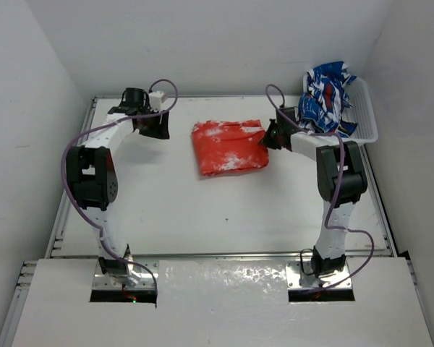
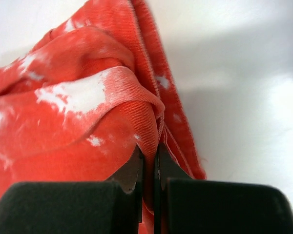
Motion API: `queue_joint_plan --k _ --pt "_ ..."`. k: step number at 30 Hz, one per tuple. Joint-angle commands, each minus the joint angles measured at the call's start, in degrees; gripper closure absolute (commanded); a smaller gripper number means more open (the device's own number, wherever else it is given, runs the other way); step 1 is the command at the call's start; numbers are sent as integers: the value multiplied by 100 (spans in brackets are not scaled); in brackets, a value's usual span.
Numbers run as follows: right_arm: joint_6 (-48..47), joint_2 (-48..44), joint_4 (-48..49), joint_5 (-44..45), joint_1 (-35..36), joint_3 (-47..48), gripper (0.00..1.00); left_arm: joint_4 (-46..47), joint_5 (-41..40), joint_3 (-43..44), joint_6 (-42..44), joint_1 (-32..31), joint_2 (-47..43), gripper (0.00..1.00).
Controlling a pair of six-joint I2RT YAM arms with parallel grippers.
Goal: Fold and stack the trousers
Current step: Neatly place the folded trousers to the corner
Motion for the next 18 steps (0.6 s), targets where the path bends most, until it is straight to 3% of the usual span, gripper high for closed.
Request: queue_joint_plan --k 1,6,11,15,18 --pt "-15 404 -346 1262 -180 1085 100 131 -42 64 49 142 -241 49" --pt "-17 985 -902 1771 -320 2029 100 149 -121 38 84 178 -302 49" --pt "590 933 -1045 2246 -400 1944 100 166 -156 20 93 213 -303 49" --pt "127 1186 -754 1705 -400 2257 100 158 -130 46 93 230 -250 49" --pt "-332 1450 -902 1193 -408 2750 90 140 -112 64 93 230 -241 49"
